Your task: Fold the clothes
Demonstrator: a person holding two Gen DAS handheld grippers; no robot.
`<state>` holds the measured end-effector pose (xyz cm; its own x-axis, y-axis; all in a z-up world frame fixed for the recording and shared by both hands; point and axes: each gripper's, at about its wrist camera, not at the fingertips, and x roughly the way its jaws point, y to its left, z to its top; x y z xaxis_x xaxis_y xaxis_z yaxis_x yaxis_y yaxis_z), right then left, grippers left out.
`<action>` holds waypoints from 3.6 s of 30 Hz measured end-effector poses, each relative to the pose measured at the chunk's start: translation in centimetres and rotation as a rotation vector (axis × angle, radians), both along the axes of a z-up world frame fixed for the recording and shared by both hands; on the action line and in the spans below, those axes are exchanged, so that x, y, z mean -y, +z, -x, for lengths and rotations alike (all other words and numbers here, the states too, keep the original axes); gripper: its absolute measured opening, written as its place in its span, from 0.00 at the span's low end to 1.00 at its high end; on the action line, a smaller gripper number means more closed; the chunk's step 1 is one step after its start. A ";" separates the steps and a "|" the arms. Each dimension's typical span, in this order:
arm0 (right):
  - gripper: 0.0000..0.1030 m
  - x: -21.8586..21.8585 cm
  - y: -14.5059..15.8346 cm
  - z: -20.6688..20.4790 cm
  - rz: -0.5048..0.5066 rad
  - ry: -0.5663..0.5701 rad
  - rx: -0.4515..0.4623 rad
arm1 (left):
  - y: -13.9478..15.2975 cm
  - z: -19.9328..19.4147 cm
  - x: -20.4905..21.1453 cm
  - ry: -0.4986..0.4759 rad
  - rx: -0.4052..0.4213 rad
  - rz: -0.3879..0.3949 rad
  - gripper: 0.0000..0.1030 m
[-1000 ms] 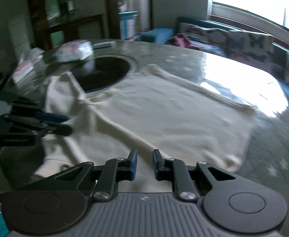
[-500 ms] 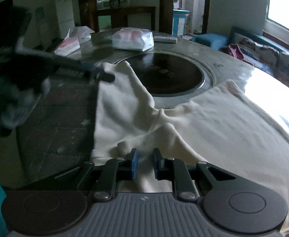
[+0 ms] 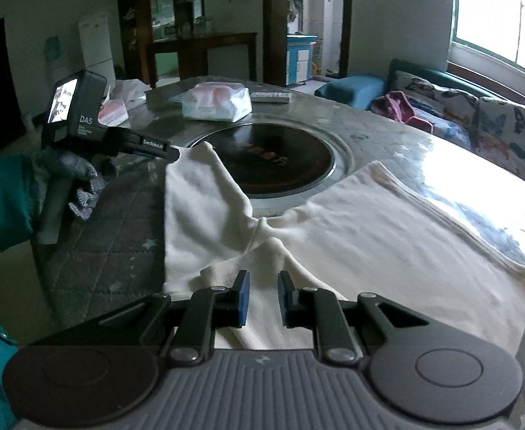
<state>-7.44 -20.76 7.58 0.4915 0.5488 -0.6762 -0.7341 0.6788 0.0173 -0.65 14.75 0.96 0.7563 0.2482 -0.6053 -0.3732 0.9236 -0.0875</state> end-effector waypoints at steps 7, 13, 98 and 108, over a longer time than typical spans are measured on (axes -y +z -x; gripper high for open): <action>0.16 2.4 0.7 0.6 -0.029 -0.082 0.013 | 1.3 0.3 0.2 -0.045 0.066 0.048 0.05; 0.16 5.2 1.1 0.8 -0.055 -0.173 0.025 | 6.5 2.2 4.6 -0.223 0.205 0.107 0.05; 0.21 10.5 -1.2 4.4 0.019 -0.234 -0.024 | 2.5 12.6 16.5 -1.175 0.032 -0.337 0.36; 0.41 10.3 -0.3 7.4 0.144 -0.139 0.039 | 0.1 13.7 19.7 -1.281 0.131 -0.482 0.33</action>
<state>-14.81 -31.10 7.27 0.5829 0.3733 -0.7217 -0.6316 0.7670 -0.1134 -14.38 -4.97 1.08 0.6581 -0.4966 -0.5659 0.7407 0.5617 0.3685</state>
